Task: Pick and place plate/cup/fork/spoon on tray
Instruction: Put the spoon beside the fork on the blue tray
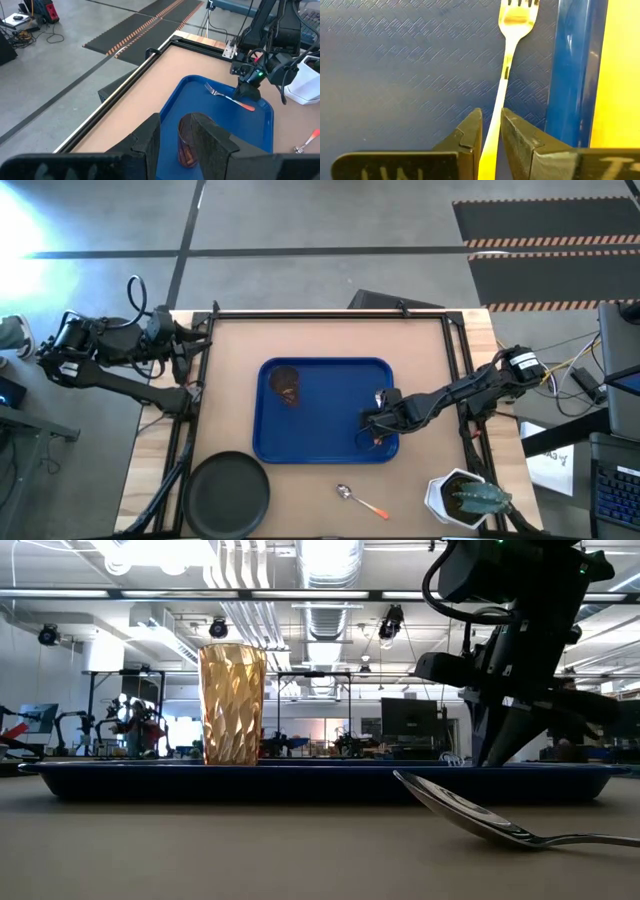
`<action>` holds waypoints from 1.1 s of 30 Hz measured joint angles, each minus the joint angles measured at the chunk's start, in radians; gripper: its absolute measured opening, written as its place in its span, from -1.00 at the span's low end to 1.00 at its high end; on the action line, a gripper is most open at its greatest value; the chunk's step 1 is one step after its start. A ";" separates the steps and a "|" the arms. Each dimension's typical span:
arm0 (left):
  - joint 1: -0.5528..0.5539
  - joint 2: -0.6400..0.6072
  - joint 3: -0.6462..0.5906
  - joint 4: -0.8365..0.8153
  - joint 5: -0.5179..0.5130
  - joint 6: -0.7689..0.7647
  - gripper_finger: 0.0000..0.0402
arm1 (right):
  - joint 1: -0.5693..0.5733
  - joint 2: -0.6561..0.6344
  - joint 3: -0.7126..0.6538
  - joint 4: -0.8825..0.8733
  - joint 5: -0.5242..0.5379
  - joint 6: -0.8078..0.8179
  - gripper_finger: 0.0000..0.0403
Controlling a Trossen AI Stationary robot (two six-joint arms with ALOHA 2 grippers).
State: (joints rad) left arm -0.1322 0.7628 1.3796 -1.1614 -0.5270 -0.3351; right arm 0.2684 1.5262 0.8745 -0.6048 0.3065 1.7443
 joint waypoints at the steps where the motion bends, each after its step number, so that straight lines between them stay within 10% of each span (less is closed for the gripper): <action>1: 0.000 0.000 0.000 0.000 0.000 0.000 -0.54 | 0.000 -0.003 0.000 0.008 0.000 -0.010 -0.69; 19: 0.000 0.000 0.000 0.000 0.000 0.001 -0.54 | 0.072 -0.029 0.422 0.034 -0.153 -0.466 -0.69; 33: 0.000 0.000 0.000 0.000 0.000 0.001 -0.54 | 0.271 0.186 0.621 -0.030 -0.302 -0.239 -0.68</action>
State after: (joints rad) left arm -0.1324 0.7628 1.3792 -1.1618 -0.5274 -0.3340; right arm 0.5392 1.7126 1.4951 -0.6350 0.0048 1.5057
